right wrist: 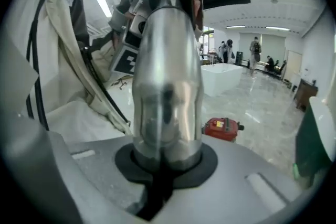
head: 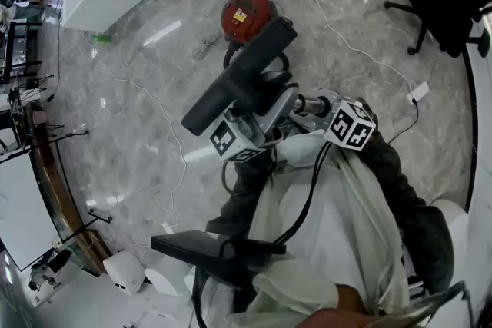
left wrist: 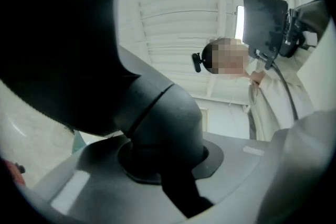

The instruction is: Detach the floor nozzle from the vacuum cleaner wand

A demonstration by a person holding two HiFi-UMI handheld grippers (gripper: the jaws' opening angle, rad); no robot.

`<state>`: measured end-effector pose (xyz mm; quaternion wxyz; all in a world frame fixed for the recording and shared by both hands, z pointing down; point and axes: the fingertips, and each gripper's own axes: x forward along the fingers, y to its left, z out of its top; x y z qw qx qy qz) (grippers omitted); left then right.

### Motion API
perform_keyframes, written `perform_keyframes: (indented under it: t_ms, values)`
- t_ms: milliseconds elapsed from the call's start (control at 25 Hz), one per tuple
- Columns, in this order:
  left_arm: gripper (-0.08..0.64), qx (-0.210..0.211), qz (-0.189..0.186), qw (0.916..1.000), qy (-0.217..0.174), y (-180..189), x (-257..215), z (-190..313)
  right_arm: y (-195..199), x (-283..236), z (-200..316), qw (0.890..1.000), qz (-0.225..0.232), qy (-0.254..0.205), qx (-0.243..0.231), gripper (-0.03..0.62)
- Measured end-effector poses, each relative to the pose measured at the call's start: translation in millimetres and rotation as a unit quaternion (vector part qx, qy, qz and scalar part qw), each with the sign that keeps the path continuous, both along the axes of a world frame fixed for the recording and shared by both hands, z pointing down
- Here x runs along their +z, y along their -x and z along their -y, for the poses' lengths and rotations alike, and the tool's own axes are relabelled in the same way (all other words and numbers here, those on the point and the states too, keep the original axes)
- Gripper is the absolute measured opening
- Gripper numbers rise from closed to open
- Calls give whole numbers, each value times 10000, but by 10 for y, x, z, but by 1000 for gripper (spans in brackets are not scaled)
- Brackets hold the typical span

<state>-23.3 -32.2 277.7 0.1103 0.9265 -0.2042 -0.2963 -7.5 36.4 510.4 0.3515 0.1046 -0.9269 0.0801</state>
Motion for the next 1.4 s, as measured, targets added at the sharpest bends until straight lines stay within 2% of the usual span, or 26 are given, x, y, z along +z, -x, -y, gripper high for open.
perform_keyframes:
  t_ms: [80, 200, 280, 320, 400, 440, 480, 560, 600, 680, 800, 880, 920, 1000, 1080, 1120, 1200, 1240, 1320, 1400]
  values:
    - [72, -440, -41, 9985, 333, 56, 56, 117, -35, 8, 82, 9988, -170, -202, 421, 40]
    - [72, -857, 26, 9935, 743, 108, 142, 233, -46, 27, 128, 9951, -315, -367, 863, 38]
    - [72, -976, 50, 9909, 923, 122, 183, 273, -52, 45, 129, 9931, -386, -399, 1032, 38]
    - [72, -908, 27, 9916, 922, 116, 188, 270, -56, 50, 120, 9930, -398, -388, 1040, 38]
    - [74, -418, -114, 9968, 671, 80, 139, 181, -37, 40, 62, 9961, -272, -281, 790, 38]
    - [75, 20, -245, 9986, 474, 56, 86, 89, -15, 20, 10, 9982, -140, -191, 543, 40]
    - [75, 550, -400, 9973, 261, 33, 22, -27, 10, -9, -52, 9996, 7, -94, 249, 40]
    - [75, 1417, -534, 9883, -179, 4, -74, -255, 44, -71, -170, 9992, 232, 94, -315, 40]
    - [75, 1630, -506, 9846, -369, 1, -96, -334, 53, -92, -215, 9979, 297, 192, -543, 40]
    - [75, 1722, -473, 9824, -551, 13, -113, -385, 69, -111, -250, 9954, 360, 327, -821, 40]
    - [74, 1220, -493, 9909, -273, 62, -69, -229, 80, -85, -111, 9981, 247, 132, -554, 38]
    - [72, 422, -445, 9981, 60, 127, -18, -29, 75, -40, 18, 9999, 28, -119, -11, 38]
    - [72, -53, -377, 9990, 234, 177, 23, 69, 73, -13, 69, 9993, -107, -227, 266, 38]
    - [74, -786, -295, 9946, 605, 292, 123, 197, 83, 36, 103, 9970, -321, -323, 624, 38]
    - [74, -1129, -271, 9895, 864, 375, 180, 235, 120, 59, 78, 9963, -378, -297, 709, 38]
    - [74, -1168, -255, 9888, 890, 389, 180, 223, 141, 59, 51, 9968, -350, -254, 669, 38]
    - [75, -926, -282, 9929, 692, 363, 122, 130, 172, 35, -30, 9988, -204, -131, 424, 38]
    - [77, -622, -345, 9962, 503, 332, 74, 43, 182, 17, -89, 9997, -101, -46, 207, 39]
    - [77, 356, -538, 9979, 88, 258, -23, -205, 192, -25, -240, 9990, 122, 158, -394, 40]
    - [75, 1227, -600, 9901, -310, 186, -97, -455, 179, -68, -373, 9948, 275, 285, -940, 40]
